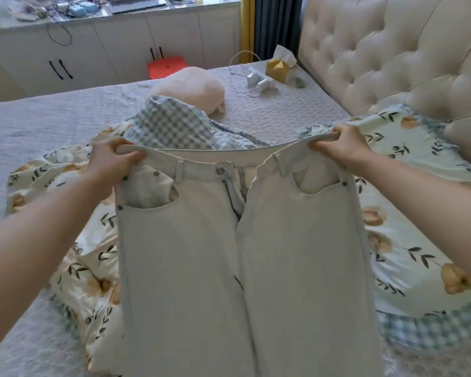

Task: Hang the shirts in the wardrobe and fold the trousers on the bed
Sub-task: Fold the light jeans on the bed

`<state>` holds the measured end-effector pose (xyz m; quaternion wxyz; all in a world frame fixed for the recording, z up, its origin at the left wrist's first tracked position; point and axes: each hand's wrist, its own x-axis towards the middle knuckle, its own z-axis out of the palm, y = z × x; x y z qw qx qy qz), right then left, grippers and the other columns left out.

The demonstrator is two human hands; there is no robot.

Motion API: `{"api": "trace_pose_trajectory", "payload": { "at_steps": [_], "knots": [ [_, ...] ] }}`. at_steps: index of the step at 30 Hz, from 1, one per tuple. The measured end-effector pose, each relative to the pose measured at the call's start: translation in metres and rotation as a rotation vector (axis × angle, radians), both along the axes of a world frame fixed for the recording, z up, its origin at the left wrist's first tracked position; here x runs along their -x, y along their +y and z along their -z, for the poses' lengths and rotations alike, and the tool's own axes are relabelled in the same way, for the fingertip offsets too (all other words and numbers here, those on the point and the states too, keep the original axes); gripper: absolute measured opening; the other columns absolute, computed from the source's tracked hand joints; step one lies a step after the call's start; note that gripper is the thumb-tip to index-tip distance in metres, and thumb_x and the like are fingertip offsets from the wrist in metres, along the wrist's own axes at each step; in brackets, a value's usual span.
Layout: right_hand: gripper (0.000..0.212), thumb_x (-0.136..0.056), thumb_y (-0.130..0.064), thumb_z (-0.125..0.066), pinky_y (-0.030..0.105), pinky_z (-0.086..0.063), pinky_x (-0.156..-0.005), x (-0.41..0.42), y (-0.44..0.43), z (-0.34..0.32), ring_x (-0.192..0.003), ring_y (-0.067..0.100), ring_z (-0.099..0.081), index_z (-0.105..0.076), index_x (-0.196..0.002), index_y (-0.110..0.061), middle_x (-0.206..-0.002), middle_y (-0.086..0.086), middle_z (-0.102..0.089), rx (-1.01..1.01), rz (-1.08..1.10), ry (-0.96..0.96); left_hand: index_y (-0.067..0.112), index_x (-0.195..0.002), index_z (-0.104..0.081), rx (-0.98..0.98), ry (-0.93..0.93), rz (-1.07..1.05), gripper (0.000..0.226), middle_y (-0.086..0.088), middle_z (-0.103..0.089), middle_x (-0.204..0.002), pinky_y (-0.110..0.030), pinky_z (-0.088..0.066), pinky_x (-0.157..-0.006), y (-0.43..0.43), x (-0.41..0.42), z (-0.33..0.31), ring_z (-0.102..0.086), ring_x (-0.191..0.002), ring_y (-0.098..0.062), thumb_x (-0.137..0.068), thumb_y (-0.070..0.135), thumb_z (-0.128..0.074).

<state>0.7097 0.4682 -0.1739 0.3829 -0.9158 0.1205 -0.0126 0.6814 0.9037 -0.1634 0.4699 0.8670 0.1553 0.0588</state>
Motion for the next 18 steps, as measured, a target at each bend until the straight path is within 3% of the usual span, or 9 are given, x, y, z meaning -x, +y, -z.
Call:
{"api": "trace_pose_trajectory", "payload": {
  "at_steps": [3, 8, 12, 15, 18],
  "knots": [
    [0.025, -0.083, -0.028, -0.071, 0.026, -0.034, -0.071, -0.038, 0.009, 0.065, -0.089, 0.023, -0.055, -0.057, -0.095, -0.011, -0.092, 0.006, -0.058, 0.072, -0.023, -0.014, 0.017, -0.094, -0.066, -0.071, -0.009, -0.029, 0.012, -0.003, -0.061, -0.078, -0.027, -0.041, -0.054, -0.005, -0.035, 0.06, -0.054, -0.069, -0.017, -0.085, 0.019, -0.074],
    [0.021, -0.085, -0.017, -0.067, 0.028, -0.036, -0.072, -0.069, 0.022, 0.157, -0.096, 0.03, -0.058, -0.057, -0.099, -0.006, -0.095, 0.014, -0.06, 0.157, -0.04, 0.025, 0.012, -0.098, -0.065, -0.227, 0.057, -0.049, 0.015, -0.009, -0.063, -0.093, -0.032, -0.042, -0.068, 0.001, -0.062, 0.153, -0.056, -0.082, -0.022, -0.087, 0.019, -0.071],
    [0.041, -0.082, -0.02, -0.073, 0.027, -0.037, -0.079, -0.081, 0.02, 0.206, -0.106, 0.028, -0.055, -0.051, -0.115, -0.007, -0.116, 0.013, -0.059, 0.088, 0.042, -0.019, 0.014, -0.096, -0.062, -0.342, 0.094, -0.056, 0.015, -0.006, -0.064, -0.094, -0.036, -0.046, -0.078, 0.008, -0.076, 0.19, -0.06, -0.092, -0.027, -0.088, 0.024, -0.07],
    [0.059, -0.08, -0.028, -0.077, 0.034, -0.041, -0.09, -0.082, 0.02, 0.227, -0.113, 0.027, -0.05, -0.042, -0.125, -0.011, -0.126, 0.01, -0.051, 0.021, 0.108, -0.022, 0.011, -0.106, -0.057, -0.509, 0.117, -0.034, 0.021, -0.005, -0.058, -0.102, -0.037, -0.041, -0.08, 0.001, -0.075, 0.203, -0.054, -0.096, -0.026, -0.092, 0.024, -0.065],
    [0.067, -0.08, -0.037, -0.076, 0.036, -0.044, -0.093, -0.081, 0.015, 0.249, -0.113, 0.024, -0.048, -0.038, -0.129, -0.013, -0.127, 0.009, -0.045, -0.076, 0.145, 0.078, 0.009, -0.119, -0.049, -0.753, -0.053, -0.043, 0.032, -0.013, -0.051, -0.126, -0.047, -0.037, -0.097, -0.009, -0.07, 0.216, -0.045, -0.117, -0.034, -0.091, 0.019, -0.062]
  ]
}}
